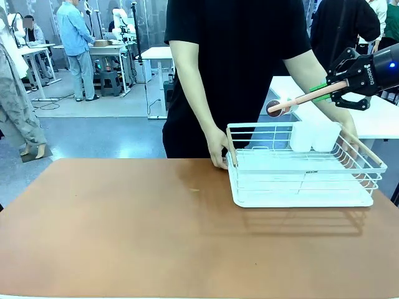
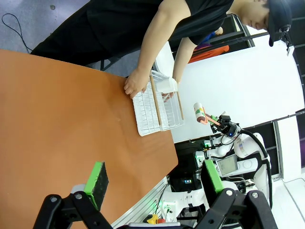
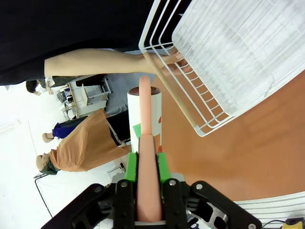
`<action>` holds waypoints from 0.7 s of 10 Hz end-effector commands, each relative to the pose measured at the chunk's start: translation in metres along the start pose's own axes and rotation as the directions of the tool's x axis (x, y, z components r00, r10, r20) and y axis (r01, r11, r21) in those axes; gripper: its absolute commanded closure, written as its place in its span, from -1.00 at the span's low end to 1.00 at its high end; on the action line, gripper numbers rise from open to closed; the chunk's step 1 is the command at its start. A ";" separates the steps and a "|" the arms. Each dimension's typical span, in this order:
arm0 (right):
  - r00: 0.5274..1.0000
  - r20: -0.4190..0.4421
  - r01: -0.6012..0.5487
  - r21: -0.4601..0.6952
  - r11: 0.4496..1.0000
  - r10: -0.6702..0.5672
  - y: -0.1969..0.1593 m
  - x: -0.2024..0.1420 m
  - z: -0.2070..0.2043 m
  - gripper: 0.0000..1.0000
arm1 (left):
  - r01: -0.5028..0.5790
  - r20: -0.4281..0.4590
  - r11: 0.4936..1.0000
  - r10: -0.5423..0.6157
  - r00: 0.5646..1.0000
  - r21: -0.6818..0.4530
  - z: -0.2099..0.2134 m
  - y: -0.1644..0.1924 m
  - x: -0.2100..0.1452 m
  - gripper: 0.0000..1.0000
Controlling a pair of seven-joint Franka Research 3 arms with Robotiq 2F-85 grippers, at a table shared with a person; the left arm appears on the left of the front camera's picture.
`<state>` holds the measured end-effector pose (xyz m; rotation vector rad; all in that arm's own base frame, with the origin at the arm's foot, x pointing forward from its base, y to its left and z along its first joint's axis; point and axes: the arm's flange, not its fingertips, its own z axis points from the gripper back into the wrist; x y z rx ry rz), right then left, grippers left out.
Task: Clean the table.
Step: Clean the table with the Lint Roller when the human lifts the Dish drying rack.
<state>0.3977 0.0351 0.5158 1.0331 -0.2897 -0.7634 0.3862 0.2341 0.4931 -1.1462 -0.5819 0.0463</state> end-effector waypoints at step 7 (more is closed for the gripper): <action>1.000 -0.001 -0.006 -0.008 1.000 0.005 0.000 -0.003 -0.001 1.00 | 0.005 0.006 1.000 -0.005 1.000 -0.021 0.002 -0.002 0.000 -1.00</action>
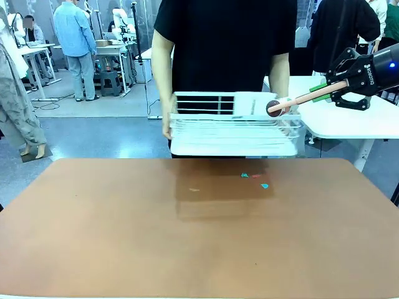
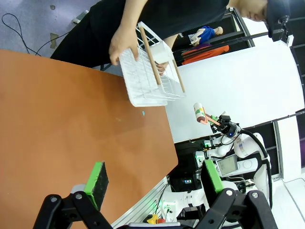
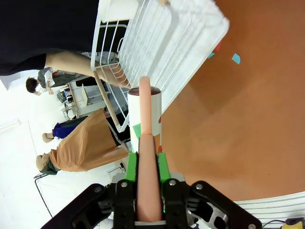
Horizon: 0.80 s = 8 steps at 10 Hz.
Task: Clean the table.
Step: Clean the table with the Lint Roller when the human lifts the Dish drying rack.
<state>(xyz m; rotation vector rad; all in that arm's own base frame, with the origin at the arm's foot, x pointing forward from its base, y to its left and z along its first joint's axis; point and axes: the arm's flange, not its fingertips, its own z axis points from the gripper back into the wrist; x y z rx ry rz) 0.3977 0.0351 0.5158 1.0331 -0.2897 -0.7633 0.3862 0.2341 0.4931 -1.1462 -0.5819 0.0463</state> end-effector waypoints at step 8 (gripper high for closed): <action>0.983 0.023 -0.183 -0.066 0.981 0.185 0.014 0.002 0.020 0.58 | 0.005 0.006 1.000 -0.005 1.000 -0.021 0.002 -0.002 0.000 -1.00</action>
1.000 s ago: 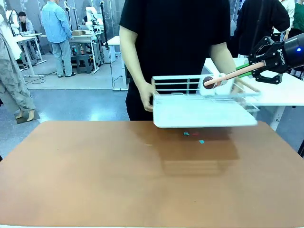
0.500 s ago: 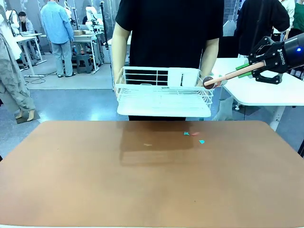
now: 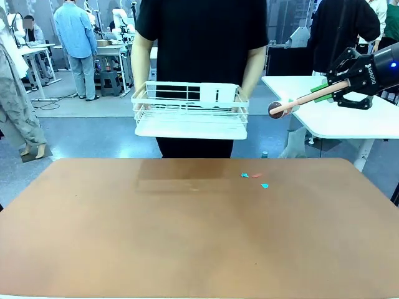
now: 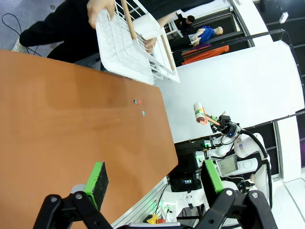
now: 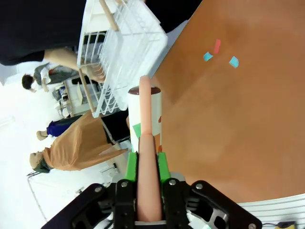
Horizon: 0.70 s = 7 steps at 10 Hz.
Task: Clean the table.
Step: Clean the table with the Lint Roller when the human lifts the Dish drying rack.
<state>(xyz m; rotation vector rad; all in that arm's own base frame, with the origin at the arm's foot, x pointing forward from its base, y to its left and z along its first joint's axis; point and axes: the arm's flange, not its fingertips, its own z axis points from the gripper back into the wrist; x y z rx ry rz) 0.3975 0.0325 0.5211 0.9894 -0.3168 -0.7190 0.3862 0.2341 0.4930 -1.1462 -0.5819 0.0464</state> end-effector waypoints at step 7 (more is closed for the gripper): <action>0.725 -0.500 -0.665 -0.329 0.671 0.473 0.051 0.174 -0.091 0.58 | 0.005 0.005 1.000 -0.005 1.000 -0.021 0.002 -0.002 0.000 -1.00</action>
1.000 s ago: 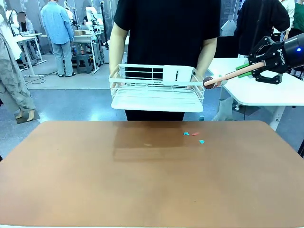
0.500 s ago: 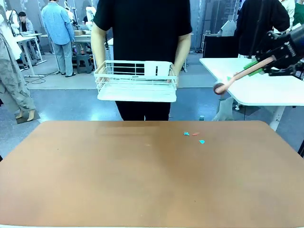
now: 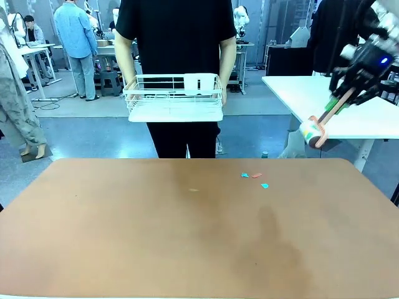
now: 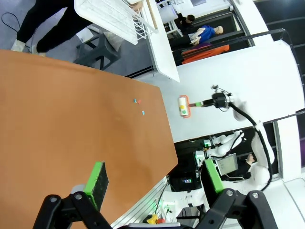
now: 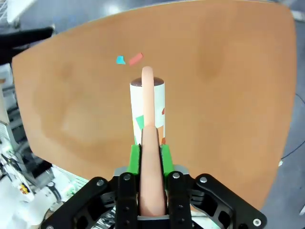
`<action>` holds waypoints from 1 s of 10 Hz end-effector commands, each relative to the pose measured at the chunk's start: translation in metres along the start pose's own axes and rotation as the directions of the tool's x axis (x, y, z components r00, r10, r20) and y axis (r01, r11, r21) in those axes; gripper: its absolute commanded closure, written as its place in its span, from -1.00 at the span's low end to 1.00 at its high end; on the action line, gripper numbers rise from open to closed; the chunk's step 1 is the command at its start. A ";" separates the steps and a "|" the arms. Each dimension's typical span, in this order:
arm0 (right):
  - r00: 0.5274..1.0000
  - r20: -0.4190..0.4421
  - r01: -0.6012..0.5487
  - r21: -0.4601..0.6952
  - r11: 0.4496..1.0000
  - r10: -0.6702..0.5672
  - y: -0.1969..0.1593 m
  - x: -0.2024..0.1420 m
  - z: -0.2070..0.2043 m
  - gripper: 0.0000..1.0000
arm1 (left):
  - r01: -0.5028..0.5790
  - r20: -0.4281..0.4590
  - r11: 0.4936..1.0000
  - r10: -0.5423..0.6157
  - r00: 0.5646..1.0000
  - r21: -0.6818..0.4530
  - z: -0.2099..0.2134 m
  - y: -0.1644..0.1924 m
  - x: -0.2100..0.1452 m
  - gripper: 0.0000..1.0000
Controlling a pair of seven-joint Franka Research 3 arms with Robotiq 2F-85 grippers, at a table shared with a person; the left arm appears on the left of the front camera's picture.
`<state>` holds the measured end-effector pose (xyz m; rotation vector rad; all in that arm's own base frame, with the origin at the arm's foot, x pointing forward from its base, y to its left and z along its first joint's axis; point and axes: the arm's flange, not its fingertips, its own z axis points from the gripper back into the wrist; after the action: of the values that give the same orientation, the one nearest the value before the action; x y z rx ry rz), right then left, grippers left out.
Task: Clean the table.
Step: Clean the table with the Lint Roller when the human lifts the Dish drying rack.
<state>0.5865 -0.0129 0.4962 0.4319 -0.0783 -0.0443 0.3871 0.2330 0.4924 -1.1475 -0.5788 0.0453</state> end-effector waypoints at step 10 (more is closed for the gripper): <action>0.998 -0.065 -0.009 0.042 0.999 0.011 -0.014 0.017 -0.076 0.58 | 0.006 0.008 1.000 -0.006 1.000 -0.020 0.004 -0.002 0.000 -1.00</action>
<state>0.6090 0.0048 0.4224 0.4720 -0.0155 -0.0177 0.3869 0.2333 0.4924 -1.1472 -0.5792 0.0460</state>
